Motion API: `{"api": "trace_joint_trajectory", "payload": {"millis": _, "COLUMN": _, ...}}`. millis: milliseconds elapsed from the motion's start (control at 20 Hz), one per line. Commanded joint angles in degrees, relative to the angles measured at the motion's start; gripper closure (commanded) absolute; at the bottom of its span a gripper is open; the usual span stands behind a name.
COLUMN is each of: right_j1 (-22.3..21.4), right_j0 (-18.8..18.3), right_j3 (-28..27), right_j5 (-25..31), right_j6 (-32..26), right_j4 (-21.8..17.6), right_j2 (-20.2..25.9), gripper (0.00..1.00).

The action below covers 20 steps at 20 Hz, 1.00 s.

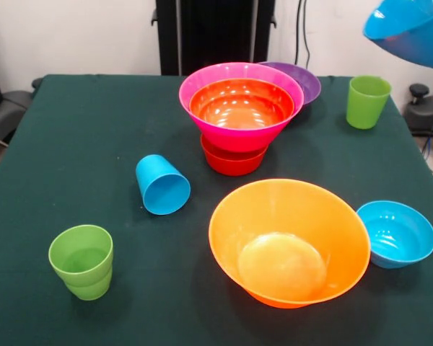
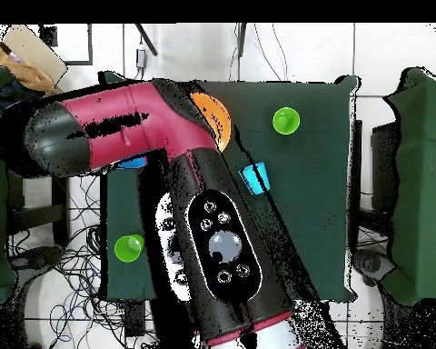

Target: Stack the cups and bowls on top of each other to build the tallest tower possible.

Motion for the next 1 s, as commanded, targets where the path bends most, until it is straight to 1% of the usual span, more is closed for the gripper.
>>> {"api": "trace_joint_trajectory", "payload": {"millis": 50, "right_j1": 0.8, "right_j0": -3.6, "right_j3": 3.1, "right_j5": 7.6, "right_j6": -20.9, "right_j4": -2.9, "right_j2": 6.2, "gripper": 1.00}}
{"api": "trace_joint_trajectory", "payload": {"millis": 400, "right_j1": 0.8, "right_j0": -6.1, "right_j3": 2.1, "right_j5": 12.9, "right_j6": -25.7, "right_j4": -4.5, "right_j2": 9.2, "gripper": 1.00}}
{"api": "trace_joint_trajectory", "payload": {"millis": 600, "right_j1": 0.4, "right_j0": -7.4, "right_j3": 3.1, "right_j5": 12.6, "right_j6": -26.8, "right_j4": -5.3, "right_j2": 10.2, "gripper": 1.00}}
{"api": "trace_joint_trajectory", "payload": {"millis": 800, "right_j1": 0.2, "right_j0": -9.1, "right_j3": 3.7, "right_j5": 14.3, "right_j6": -29.6, "right_j4": -6.0, "right_j2": 11.2, "gripper": 1.00}}
{"api": "trace_joint_trajectory", "payload": {"millis": 850, "right_j1": 0.4, "right_j0": -9.3, "right_j3": 3.3, "right_j5": 16.4, "right_j6": -31.3, "right_j4": -7.0, "right_j2": 11.4, "gripper": 1.00}}
{"api": "trace_joint_trajectory", "payload": {"millis": 1000, "right_j1": 0.9, "right_j0": -9.7, "right_j3": 3.2, "right_j5": 18.8, "right_j6": -34.5, "right_j4": -10.7, "right_j2": 10.9, "gripper": 1.00}}
